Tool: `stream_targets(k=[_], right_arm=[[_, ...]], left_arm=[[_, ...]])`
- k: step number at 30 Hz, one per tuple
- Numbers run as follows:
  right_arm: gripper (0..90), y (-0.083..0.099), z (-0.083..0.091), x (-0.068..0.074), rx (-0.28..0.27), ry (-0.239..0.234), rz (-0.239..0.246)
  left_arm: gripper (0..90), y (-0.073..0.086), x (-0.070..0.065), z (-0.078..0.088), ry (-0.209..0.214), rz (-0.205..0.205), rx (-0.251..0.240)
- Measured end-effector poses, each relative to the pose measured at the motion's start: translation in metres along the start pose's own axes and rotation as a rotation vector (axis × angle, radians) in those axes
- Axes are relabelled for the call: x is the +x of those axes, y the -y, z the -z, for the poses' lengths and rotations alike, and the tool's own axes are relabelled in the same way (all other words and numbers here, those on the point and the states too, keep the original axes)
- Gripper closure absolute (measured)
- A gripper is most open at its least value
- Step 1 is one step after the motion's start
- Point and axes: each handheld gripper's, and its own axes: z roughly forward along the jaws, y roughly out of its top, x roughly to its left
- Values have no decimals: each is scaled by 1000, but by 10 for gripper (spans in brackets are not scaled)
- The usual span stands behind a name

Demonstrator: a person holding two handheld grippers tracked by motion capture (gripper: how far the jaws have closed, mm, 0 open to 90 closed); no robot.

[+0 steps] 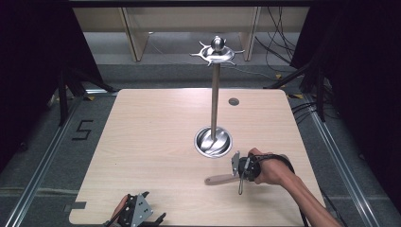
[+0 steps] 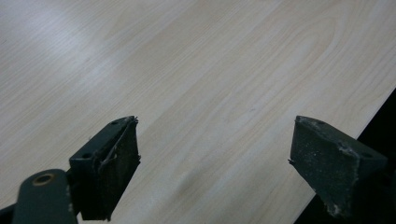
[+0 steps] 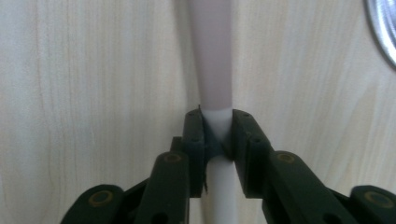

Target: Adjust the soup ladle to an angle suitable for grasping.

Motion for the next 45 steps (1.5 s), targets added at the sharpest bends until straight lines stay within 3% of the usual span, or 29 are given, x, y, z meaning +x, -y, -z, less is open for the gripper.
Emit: stream_targets(k=[2, 3, 4, 7, 9, 12, 13, 14, 18, 19, 20, 23, 24, 27, 28, 31, 32, 34, 37, 38, 39, 42, 45], right_arm=[[781, 1, 1, -3, -11, -10, 19], [781, 1, 2, -2, -7, 4, 32], [781, 1, 2, 0, -6, -8, 9], [781, 1, 4, -1, -7, 10, 35], [782, 3, 5, -1, -29, 4, 4], [782, 7, 12, 1, -60, 13, -54], [782, 10, 14, 0, -86, 25, -53], [782, 13, 17, 0, -108, 25, -90], [782, 27, 29, -1, -203, 52, -144], [782, 27, 29, -1, -203, 52, -144], [782, 30, 32, 1, -207, 60, -179], [783, 35, 36, -2, -245, 67, -163], [783, 37, 38, 0, -246, 51, -211], [783, 42, 43, 1, -277, 47, -243], [783, 44, 47, 1, -311, 78, -254], [783, 47, 50, 0, -343, 101, -253], [783, 50, 54, 2, -365, 114, -292], [783, 52, 56, 1, -383, 116, -281], [783, 57, 61, 2, -423, 133, -312], [784, 58, 62, 2, -436, 141, -320], [783, 59, 64, 3, -444, 154, -332], [784, 62, 69, 4, -473, 187, -338], [784, 63, 75, 6, -502, 199, -374]], left_arm=[[148, -1, 2, 3, 12, -34, 32], [148, 0, 2, 2, 13, -33, 31], [148, 0, 2, 2, 17, -28, 28], [148, 0, 2, 2, 17, -28, 28], [148, 0, 0, -1, 6, 3, 0], [148, 0, 2, 2, 18, -29, 30], [147, 0, 2, 2, 22, -27, 29], [148, 0, 2, 2, 22, -27, 29], [148, 0, 2, 1, 22, -26, 29], [148, 0, 0, -1, 11, 2, 4], [148, 0, 0, -1, 7, 3, 2], [148, 0, 0, -1, 5, 0, 3], [148, 0, 0, -1, 4, 1, 2], [147, 0, 2, 1, 17, -26, 29], [148, 0, 0, -1, 11, 1, -2], [148, 0, 0, -1, 9, -9, 10], [148, 0, 0, -1, 6, -7, 9], [148, 0, 0, -1, 3, 1, 2], [148, 0, 2, 1, 21, -26, 30], [147, 0, 2, 1, 21, -26, 30], [148, 0, 0, -1, 5, 3, 3], [148, 0, 0, -1, 0, -5, 5], [148, 0, -1, -1, 3, 3, 3]])
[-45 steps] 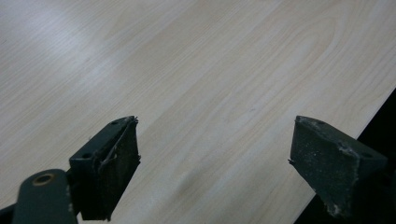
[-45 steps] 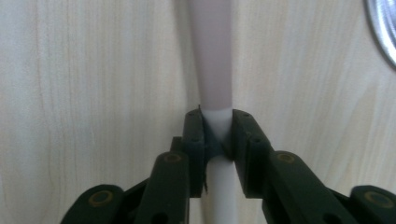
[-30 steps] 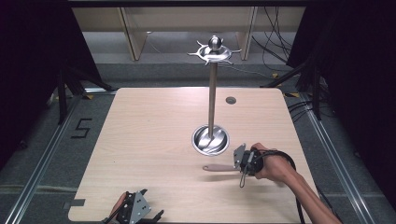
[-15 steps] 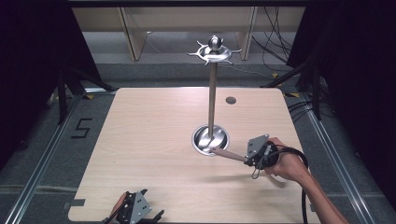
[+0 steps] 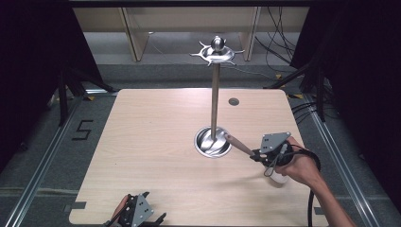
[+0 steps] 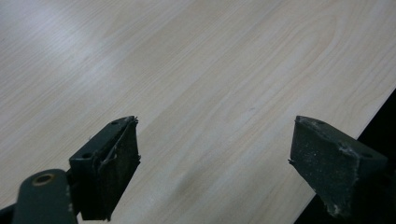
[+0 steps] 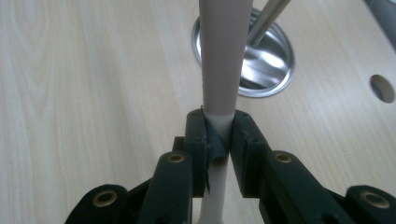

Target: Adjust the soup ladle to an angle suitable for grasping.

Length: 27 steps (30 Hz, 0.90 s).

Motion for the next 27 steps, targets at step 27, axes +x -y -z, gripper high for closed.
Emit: stream_targets(k=[27], right_arm=[[784, -20, 20, -13, -345, 94, -152]], left_arm=[[147, 0, 0, 0, -1, -5, 1]])
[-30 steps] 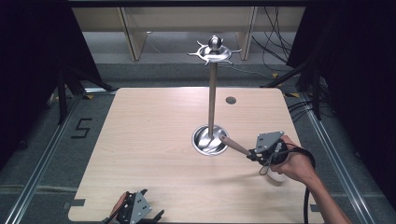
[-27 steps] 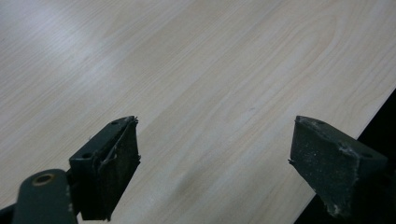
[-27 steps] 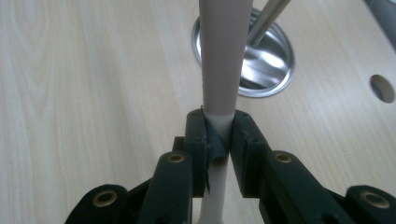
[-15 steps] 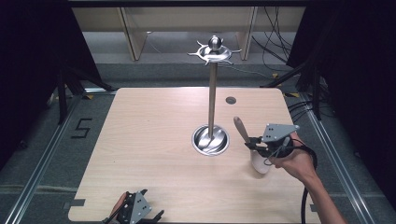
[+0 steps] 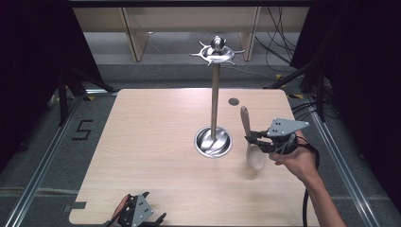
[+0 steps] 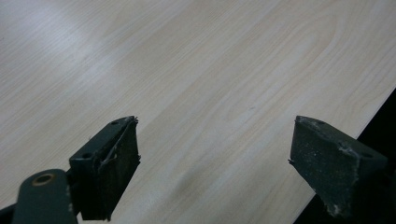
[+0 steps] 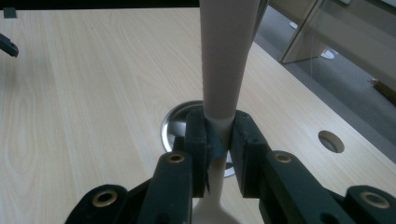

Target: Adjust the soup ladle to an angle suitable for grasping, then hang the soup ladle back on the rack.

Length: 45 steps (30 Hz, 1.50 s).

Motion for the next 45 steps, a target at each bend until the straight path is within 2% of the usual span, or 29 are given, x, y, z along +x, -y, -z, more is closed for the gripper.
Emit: stream_targets(k=[3, 4, 5, 6, 10, 11, 12, 15, 16, 17, 18, 19, 20, 21, 23, 24, 25, 26, 27, 28, 29, 30, 31, 35, 36, 40, 41, 42, 45], right_arm=[[783, -3, 1, 0, -3, 4, -13], [784, -5, 1, 0, -11, 8, -9], [784, -6, 1, -1, -14, 6, -12], [783, -7, 2, -1, -16, 12, -14], [783, -11, 4, -4, -29, 22, -10], [783, -12, 5, -5, -29, 30, -5], [783, -16, 6, -6, -30, 34, -21], [783, -20, 8, -7, -31, 35, -14], [783, -23, 10, -10, -33, 37, -4], [783, -23, 10, -10, -33, 37, -4], [783, -25, 11, -11, -27, 41, -9], [783, -26, 12, -11, -29, 48, -16], [783, -30, 13, -14, -28, 51, -5], [783, -30, 13, -14, -28, 51, -5], [783, -33, 16, -15, -33, 62, -11], [783, -35, 17, -16, -31, 61, -5], [783, -37, 18, -17, -30, 62, -4], [783, -41, 20, -18, -24, 69, -7], [783, -41, 20, -18, -24, 69, -7], [783, -42, 21, -19, -23, 78, -1], [783, -44, 22, -20, -22, 76, -2], [783, -45, 23, -20, -23, 77, -11], [783, -46, 24, -22, -27, 84, 4], [783, -50, 25, -23, -25, 89, -8], [783, -52, 25, -23, -28, 93, 11], [783, -56, 25, -23, -31, 93, -4], [783, -56, 25, -23, -31, 93, -4], [783, -59, 24, -23, -27, 98, -9], [783, -63, 23, -24, -34, 100, 3]], left_arm=[[148, 0, 1, -1, 0, -10, 13], [148, 0, 2, 0, 5, -24, 27], [148, -1, 4, 0, 17, -53, 16], [148, 0, 2, 1, 22, -24, 35], [148, 0, 3, 1, 15, -20, 32], [148, 0, 1, -1, 5, 11, 4], [148, 0, 3, 1, 16, -12, 29], [147, -1, 3, 0, 22, -15, 33], [147, -1, 1, -2, 15, 19, 3], [147, -2, 5, -1, 24, -44, 17], [148, -2, 2, -1, 27, -16, 33], [147, -3, 2, -4, 19, -16, -10], [148, -3, -1, -3, 23, 11, 8], [148, -4, 1, 0, 23, -25, 32], [148, -4, 0, -3, 22, -12, 21], [148, -5, 2, -3, 28, -41, 5], [148, -5, 3, -2, 36, -54, 18], [148, -4, 1, -1, 35, -20, 32], [148, -4, 1, -1, 35, -20, 32], [148, -5, 3, -3, 29, -57, 14], [148, -5, 1, -4, 28, -30, 0], [148, -5, 2, -4, 27, -38, 5], [148, -4, 0, -2, 29, -9, 25], [148, -5, 1, -1, 28, -25, 36], [148, -5, -1, -4, 30, -9, -12], [148, -4, 1, -3, 26, -37, 5], [148, -3, 0, -2, 33, -10, 20], [148, -4, 1, -2, 20, -32, -4], [148, -4, 0, -3, 24, -17, -17]])
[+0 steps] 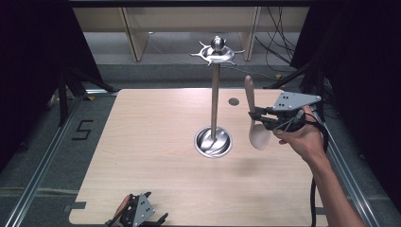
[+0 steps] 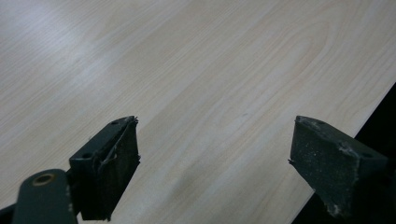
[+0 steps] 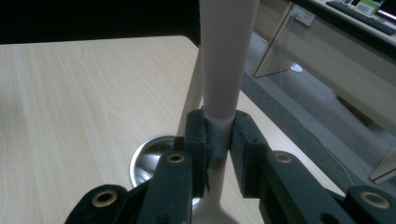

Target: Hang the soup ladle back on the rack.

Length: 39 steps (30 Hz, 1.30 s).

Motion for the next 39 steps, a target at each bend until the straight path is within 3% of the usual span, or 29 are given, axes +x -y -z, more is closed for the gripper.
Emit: stream_targets(k=[2, 6, 7, 8, 10, 11, 13, 16, 17, 20, 22, 23, 25, 26, 27, 28, 29, 30, 31, 32, 33, 34, 35, 39], right_arm=[[783, -4, -1, 1, 1, 2, 2], [783, -10, -2, 0, -2, 9, 8], [783, -12, -2, 0, -2, 9, -3], [783, -13, -3, -2, 1, 15, 5], [783, -14, -3, -2, 5, 15, -7], [783, -18, -3, -3, 12, 27, -7], [783, -21, -3, -4, 11, 30, -16], [783, -24, -3, -7, 11, 39, -8], [783, -25, -3, -7, 16, 46, -17], [783, -29, -5, -9, 33, 53, 4], [783, -32, -5, -8, 44, 55, 5], [783, -34, -6, -8, 51, 55, -1], [783, -35, -6, -9, 55, 61, 20], [783, -35, -7, -9, 58, 65, 25], [783, -35, -7, -8, 64, 66, 5], [783, -35, -7, -10, 66, 68, 14], [783, -34, -8, -12, 72, 75, 14], [783, -34, -8, -12, 72, 75, 14], [783, -34, -8, -12, 75, 76, 11], [783, -34, -8, -13, 76, 79, 21], [783, -34, -9, -13, 81, 76, 14], [783, -35, -9, -13, 82, 84, 23], [783, -36, -10, -12, 87, 80, 22], [783, -37, -12, -11, 94, 83, 22]], left_arm=[[148, 1, -2, 2, -5, 26, 13], [148, 2, 1, 5, -10, 1, 36], [148, 2, 1, 3, 0, 6, -8], [148, 2, 0, 3, -6, 33, 9], [148, 2, 0, 3, -7, 35, 6], [148, 2, 0, 4, -14, 13, 20], [147, 2, -2, 3, 2, 37, -1], [148, 2, -1, 4, 2, 31, 6], [148, 1, 1, 4, 1, -6, -2], [148, 0, 4, 7, 12, -55, 26], [148, 0, 4, 6, 16, -54, 30], [148, 1, 1, 7, 10, -6, 42], [148, 2, 1, 6, 13, -5, 39], [147, 2, -1, 4, 0, 28, 8], [148, 1, 0, 4, 2, 4, -8], [148, 2, -1, 5, -2, 28, 5], [147, 2, -1, 5, -4, 22, 10], [147, 2, 0, 7, 13, 5, 30], [148, 1, 4, 6, 20, -44, 30], [148, 1, 3, 6, 17, -41, 26], [148, 1, 0, 4, 4, 5, -7], [148, 1, 0, 4, -4, 0, -7], [148, 2, -1, 5, -2, 28, 4], [148, 2, 0, 6, 2, 7, 25]])
